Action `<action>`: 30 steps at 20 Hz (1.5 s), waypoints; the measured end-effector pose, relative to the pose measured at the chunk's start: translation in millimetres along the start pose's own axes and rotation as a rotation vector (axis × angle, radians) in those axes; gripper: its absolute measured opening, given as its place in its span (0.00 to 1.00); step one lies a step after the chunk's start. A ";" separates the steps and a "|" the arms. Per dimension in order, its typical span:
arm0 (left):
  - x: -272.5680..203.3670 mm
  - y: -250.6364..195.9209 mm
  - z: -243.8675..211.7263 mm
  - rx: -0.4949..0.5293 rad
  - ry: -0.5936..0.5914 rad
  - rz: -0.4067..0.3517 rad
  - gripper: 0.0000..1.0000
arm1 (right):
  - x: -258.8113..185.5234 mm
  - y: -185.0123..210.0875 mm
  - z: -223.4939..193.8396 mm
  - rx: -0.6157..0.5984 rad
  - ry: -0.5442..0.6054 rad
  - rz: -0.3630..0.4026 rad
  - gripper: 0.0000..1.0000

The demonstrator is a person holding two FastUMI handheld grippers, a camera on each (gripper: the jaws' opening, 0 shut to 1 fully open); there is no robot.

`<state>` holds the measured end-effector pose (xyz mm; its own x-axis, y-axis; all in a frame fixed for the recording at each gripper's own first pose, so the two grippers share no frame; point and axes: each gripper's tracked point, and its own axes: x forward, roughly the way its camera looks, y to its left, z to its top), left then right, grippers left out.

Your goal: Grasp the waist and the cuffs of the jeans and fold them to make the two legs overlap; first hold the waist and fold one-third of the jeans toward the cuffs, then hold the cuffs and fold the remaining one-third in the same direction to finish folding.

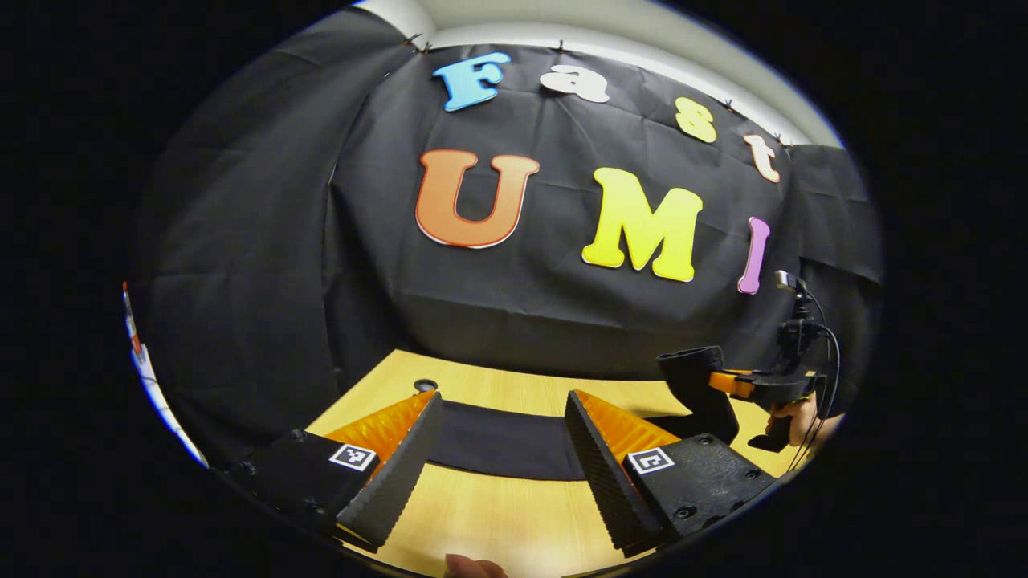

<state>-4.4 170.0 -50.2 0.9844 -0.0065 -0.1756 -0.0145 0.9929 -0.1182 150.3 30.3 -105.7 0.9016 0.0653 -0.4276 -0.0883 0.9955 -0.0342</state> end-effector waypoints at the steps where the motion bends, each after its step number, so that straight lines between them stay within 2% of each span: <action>1: -4.0 -0.5 2.8 0.027 -0.012 -0.009 0.98 | 2.1 12.8 -4.1 0.003 0.006 0.013 0.16; 3: -9.0 -1.8 5.9 0.062 -0.035 -0.025 0.98 | 6.8 42.9 -16.2 0.001 0.022 0.042 0.12; 4: -12.3 -1.8 7.3 0.071 -0.040 -0.029 0.98 | 8.7 54.6 -21.1 -0.005 0.029 0.056 0.16; 9: -19.5 4.5 7.4 0.075 -0.049 -0.027 0.98 | 20.4 107.5 -56.6 -0.023 0.079 0.106 0.15; 11: -21.7 9.0 8.4 0.073 -0.052 -0.020 0.98 | 22.9 117.7 -74.0 -0.027 0.102 0.106 0.12; 12: -24.0 11.8 8.6 0.072 -0.053 -0.015 0.98 | 25.4 120.7 -84.5 -0.019 0.121 0.108 0.16; 17: -24.2 22.8 5.2 0.057 -0.048 0.006 0.98 | 30.8 132.4 -130.0 -0.027 0.186 0.106 0.15; 19: -23.8 26.3 3.7 0.055 -0.044 0.011 0.98 | 30.6 132.0 -146.2 -0.042 0.227 0.099 0.19; 21: -23.7 28.3 4.6 0.051 -0.045 0.017 0.98 | 29.9 132.9 -147.4 -0.043 0.223 0.093 0.30; 23: -22.1 29.9 3.7 0.049 -0.043 0.026 0.98 | 27.5 132.4 -138.2 -0.030 0.202 0.104 0.31; 24: -21.7 31.8 3.6 0.048 -0.040 0.029 0.98 | 25.5 140.3 -133.7 -0.002 0.187 0.149 0.30; 25: -21.5 33.3 2.6 0.047 -0.040 0.035 0.98 | 24.9 144.3 -129.2 0.011 0.182 0.169 0.63; 26: -19.7 34.2 3.0 0.044 -0.040 0.038 0.98 | 20.6 140.2 -119.8 -0.002 0.170 0.152 0.96; 30: -10.9 36.1 -5.4 -0.003 -0.025 0.033 0.98 | 15.8 136.7 -99.2 -0.002 0.128 0.146 0.96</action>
<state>-16.6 205.3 -57.9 0.9874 0.0291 -0.1553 -0.0475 0.9921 -0.1160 110.4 160.6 -206.8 0.8180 0.1997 -0.5394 -0.2151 0.9760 0.0352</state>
